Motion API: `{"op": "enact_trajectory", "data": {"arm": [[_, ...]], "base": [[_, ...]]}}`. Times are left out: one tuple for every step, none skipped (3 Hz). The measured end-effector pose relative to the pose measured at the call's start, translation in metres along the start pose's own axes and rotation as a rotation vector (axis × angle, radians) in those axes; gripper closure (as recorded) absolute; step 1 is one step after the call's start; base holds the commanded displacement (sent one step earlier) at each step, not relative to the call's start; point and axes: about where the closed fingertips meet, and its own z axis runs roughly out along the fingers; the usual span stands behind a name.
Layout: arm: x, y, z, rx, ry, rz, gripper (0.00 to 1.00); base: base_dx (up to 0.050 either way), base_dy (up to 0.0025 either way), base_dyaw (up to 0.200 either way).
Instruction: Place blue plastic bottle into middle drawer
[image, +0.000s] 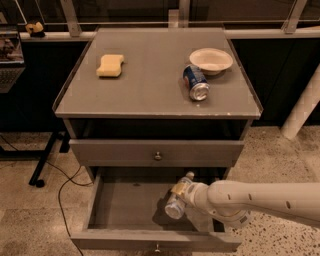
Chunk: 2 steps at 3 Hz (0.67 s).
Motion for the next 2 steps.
{"op": "enact_trajectory", "data": {"arm": [[0.002, 0.007, 0.016, 0.018, -0.003, -0.037, 1.00], [0.005, 0.015, 0.033, 0.041, -0.003, -0.089, 1.00]], "base": [[0.000, 0.00000, 0.000], [0.000, 0.00000, 0.000]]}}
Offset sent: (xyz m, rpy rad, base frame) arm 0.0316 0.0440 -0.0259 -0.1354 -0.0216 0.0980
